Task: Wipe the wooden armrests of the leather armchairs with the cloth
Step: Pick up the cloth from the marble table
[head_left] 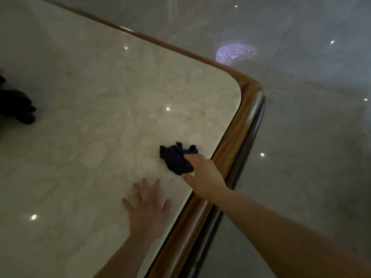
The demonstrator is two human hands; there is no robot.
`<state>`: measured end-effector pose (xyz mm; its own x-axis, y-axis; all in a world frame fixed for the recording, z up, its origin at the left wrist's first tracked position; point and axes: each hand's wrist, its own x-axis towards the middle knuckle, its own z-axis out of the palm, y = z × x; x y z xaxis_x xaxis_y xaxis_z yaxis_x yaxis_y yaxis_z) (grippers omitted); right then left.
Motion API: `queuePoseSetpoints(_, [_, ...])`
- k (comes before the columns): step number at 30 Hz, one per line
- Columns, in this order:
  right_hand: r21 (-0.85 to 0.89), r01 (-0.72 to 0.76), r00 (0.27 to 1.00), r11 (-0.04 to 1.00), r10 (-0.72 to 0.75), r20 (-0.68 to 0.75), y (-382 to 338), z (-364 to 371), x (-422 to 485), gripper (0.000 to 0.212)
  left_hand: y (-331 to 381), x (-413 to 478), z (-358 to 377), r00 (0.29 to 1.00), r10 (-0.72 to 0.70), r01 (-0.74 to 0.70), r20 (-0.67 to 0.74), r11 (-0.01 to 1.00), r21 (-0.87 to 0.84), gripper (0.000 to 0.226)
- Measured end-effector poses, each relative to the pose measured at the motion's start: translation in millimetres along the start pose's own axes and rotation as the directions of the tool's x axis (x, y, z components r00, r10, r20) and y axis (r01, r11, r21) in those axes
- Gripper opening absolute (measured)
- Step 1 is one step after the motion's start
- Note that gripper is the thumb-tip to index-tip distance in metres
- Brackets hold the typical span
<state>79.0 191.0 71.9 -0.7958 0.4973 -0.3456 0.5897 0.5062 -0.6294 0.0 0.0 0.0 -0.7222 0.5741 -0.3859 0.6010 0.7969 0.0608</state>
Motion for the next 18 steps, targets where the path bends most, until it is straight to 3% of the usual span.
queuePoseSetpoints(3, [-0.156, 0.076, 0.996, 0.985, -0.082, -0.035, 3, 18, 32, 0.068, -1, 9, 16, 0.999, 0.026, -0.025, -0.042, 1.000, 0.014, 0.075])
queuePoseSetpoints(6, [-0.244, 0.091, 0.996, 0.965, -0.086, 0.031, 9, 29, 56, 0.070, -4, 9, 30, 0.989, 0.072, -0.066, -0.130, 0.997, 0.050, 0.077])
queuePoseSetpoints(8, [-0.366, 0.110, 0.993, 0.924, -0.085, 0.083, 14, 33, 66, 0.072, -6, 9, 33, 0.984, 0.072, -0.064, -0.163, 0.997, 0.053, 0.078])
queuePoseSetpoints(11, [-0.509, 0.145, 0.988, 0.849, -0.147, 0.036, 13, 40, 72, 0.067, -5, 8, 32, 0.985, 0.061, -0.055, -0.163, 0.998, 0.040, 0.078])
queuePoseSetpoints(14, [-0.459, 0.148, 0.988, 0.876, -0.151, 0.031, 5, 44, 71, 0.054, -5, 7, 31, 0.982, 0.057, -0.051, -0.181, 0.998, 0.034, 0.078])
queuePoseSetpoints(18, [-0.104, 0.024, 1.000, 0.994, -0.023, 0.006, 0, 28, 61, 0.034, -4, 7, 29, 0.988, 0.063, -0.059, -0.144, 0.998, 0.028, 0.078])
